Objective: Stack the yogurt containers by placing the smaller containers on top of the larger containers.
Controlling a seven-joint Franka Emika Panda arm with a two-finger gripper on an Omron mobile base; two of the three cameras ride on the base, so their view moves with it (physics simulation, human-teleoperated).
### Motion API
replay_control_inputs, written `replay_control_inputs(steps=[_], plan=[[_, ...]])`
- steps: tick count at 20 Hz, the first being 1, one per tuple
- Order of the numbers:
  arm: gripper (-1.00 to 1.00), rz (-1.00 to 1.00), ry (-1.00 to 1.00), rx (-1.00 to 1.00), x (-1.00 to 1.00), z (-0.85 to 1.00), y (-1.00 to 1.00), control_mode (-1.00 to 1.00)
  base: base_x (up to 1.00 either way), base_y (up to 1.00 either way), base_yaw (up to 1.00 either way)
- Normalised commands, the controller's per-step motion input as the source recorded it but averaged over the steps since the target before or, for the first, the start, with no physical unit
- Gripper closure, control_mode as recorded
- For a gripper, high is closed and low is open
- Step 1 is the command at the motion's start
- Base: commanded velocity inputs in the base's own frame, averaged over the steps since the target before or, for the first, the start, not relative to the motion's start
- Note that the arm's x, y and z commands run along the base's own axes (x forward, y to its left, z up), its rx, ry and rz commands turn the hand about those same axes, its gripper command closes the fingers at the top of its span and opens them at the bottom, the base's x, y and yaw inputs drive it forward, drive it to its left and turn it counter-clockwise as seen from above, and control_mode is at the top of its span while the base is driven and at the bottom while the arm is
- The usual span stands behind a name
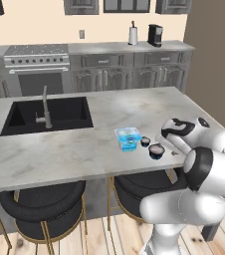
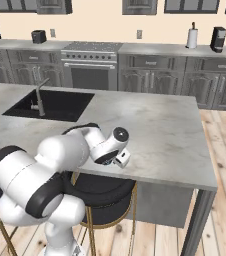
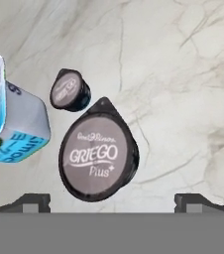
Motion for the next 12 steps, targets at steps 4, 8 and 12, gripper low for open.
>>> replay_control_inputs(steps=[4,8,12], plan=[[-1.0,-0.01,0.0,0.0,0.19,-0.12,0.0,-1.0,0.0,0.0,0.0],[-1.0,0.0,0.0,0.0,0.16,-0.14,0.0,-1.0,0.0,0.0,0.0],[-1.0,0.0,0.0,0.0,0.12,-0.11,0.0,-1.0,0.0,0.0,0.0]])
